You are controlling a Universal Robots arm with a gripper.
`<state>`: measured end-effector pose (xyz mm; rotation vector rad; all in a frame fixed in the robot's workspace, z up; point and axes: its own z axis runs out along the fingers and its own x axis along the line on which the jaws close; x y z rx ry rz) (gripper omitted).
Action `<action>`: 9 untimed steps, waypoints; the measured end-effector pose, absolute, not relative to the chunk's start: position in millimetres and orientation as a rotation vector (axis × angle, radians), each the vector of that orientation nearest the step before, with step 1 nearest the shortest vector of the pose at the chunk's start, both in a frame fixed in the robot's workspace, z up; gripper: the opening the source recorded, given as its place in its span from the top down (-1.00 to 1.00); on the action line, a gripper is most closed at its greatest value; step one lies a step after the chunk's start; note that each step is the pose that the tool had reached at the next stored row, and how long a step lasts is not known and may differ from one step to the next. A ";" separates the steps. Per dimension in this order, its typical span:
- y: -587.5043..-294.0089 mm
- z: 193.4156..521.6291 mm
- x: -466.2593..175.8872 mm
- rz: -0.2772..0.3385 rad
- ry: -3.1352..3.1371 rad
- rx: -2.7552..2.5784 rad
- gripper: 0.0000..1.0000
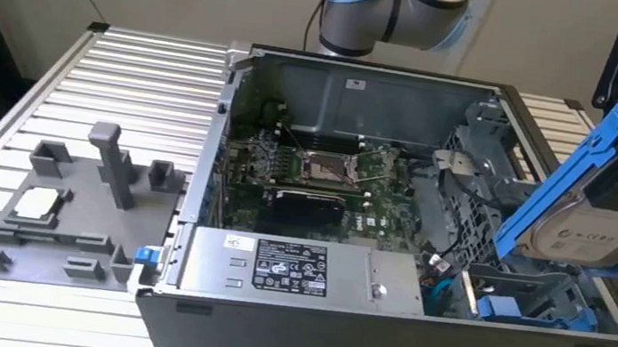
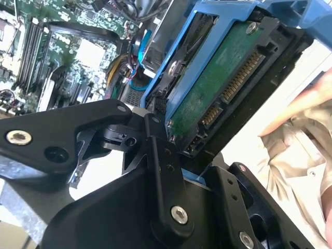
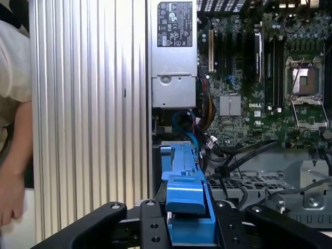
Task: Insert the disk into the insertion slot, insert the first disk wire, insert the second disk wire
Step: 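Insert the disk into the insertion slot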
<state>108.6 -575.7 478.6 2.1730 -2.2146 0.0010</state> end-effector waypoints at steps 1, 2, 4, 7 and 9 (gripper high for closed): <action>-575.7 477.9 108.8 0.001 -2.215 2.173 0.35; -575.7 477.2 109.0 0.002 -2.215 2.173 0.35; -575.7 475.8 109.4 0.002 -2.215 2.174 0.35; -575.6 473.6 110.1 0.003 -2.216 2.174 0.35; -575.6 472.1 110.7 0.004 -2.216 2.174 0.35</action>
